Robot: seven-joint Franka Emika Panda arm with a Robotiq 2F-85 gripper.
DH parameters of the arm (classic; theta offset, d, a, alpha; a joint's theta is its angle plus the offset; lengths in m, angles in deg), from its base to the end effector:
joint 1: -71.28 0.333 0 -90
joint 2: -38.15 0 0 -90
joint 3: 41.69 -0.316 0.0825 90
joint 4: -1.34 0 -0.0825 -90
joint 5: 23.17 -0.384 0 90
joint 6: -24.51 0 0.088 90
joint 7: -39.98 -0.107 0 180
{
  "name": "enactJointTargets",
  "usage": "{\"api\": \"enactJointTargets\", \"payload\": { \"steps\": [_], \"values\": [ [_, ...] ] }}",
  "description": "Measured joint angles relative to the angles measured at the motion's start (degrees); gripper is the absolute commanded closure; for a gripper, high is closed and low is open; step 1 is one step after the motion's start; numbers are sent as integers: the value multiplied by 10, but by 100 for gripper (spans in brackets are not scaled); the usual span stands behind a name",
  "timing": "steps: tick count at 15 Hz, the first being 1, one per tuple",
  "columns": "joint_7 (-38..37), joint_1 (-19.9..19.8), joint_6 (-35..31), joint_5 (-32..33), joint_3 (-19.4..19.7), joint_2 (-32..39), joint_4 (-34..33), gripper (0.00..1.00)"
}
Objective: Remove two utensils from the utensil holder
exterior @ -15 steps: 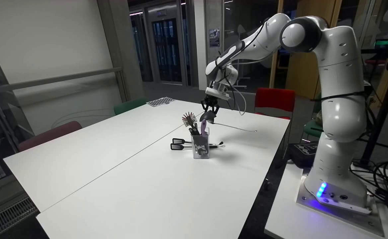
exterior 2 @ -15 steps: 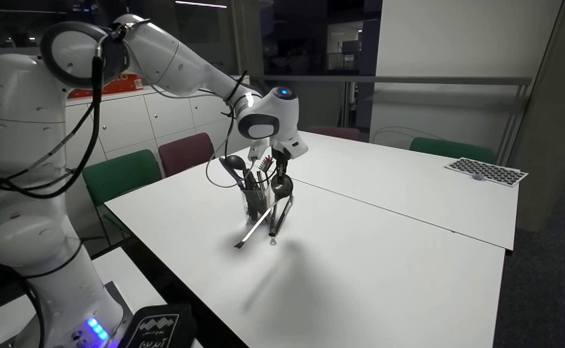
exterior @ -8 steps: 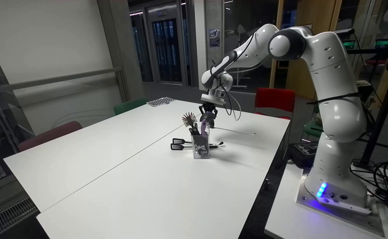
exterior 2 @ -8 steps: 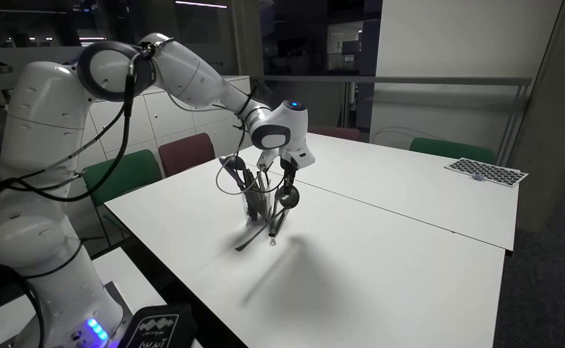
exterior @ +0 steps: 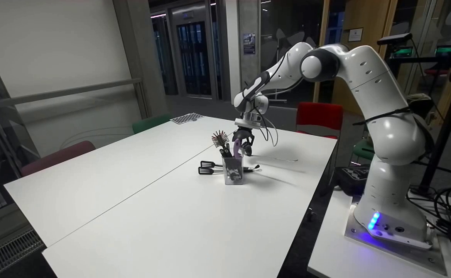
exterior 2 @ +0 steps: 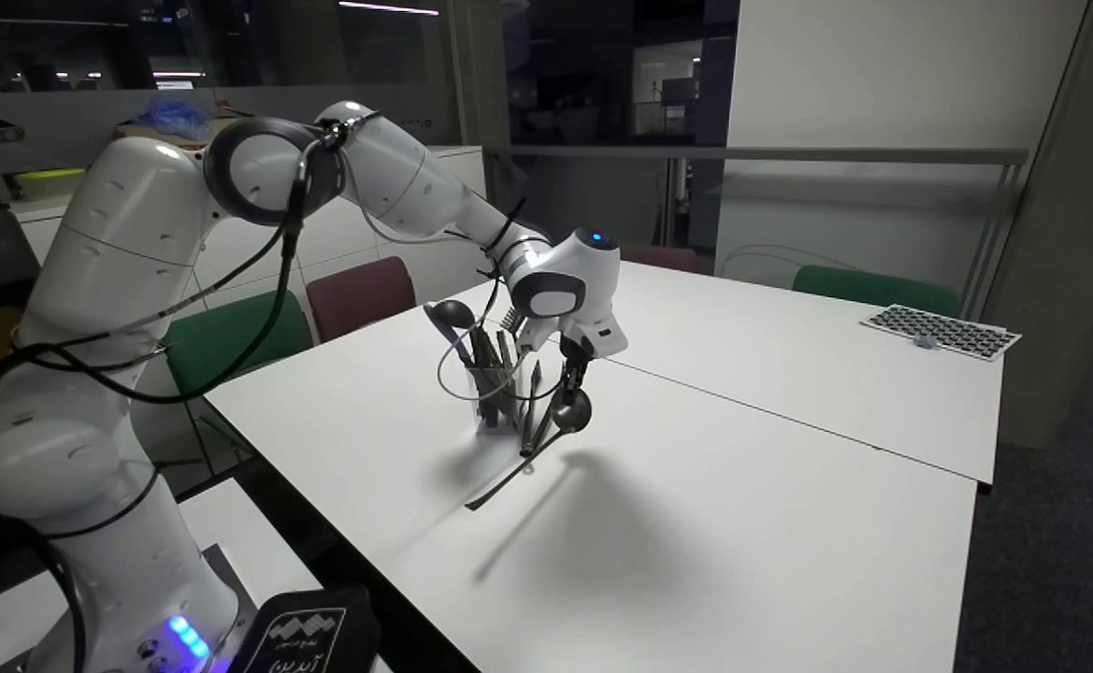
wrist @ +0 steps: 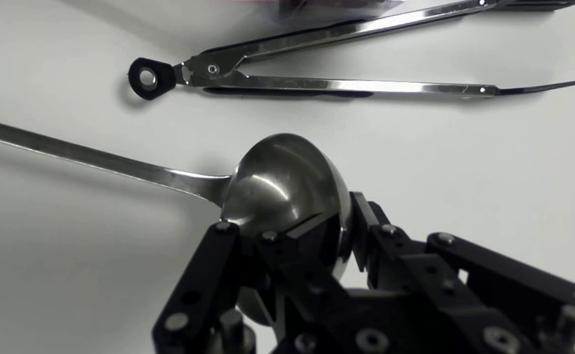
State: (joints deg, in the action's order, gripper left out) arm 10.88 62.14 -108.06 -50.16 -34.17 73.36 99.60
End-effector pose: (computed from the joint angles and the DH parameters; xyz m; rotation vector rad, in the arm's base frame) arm 0.6497 -0.1763 0.2348 -2.4524 1.4987 0.0458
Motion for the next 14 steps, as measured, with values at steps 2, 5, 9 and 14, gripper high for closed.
{"api": "enactJointTargets", "payload": {
  "steps": [2, 5, 9, 14],
  "values": [
    [0, 0, 6, 0, 1, 8, -14, 99],
    [-8, 1, 27, 5, 1, 14, -41, 61],
    [-25, 1, 53, 18, 2, 19, -75, 30],
    [-27, 2, 62, 20, 2, 20, -98, 0]
  ]
}}
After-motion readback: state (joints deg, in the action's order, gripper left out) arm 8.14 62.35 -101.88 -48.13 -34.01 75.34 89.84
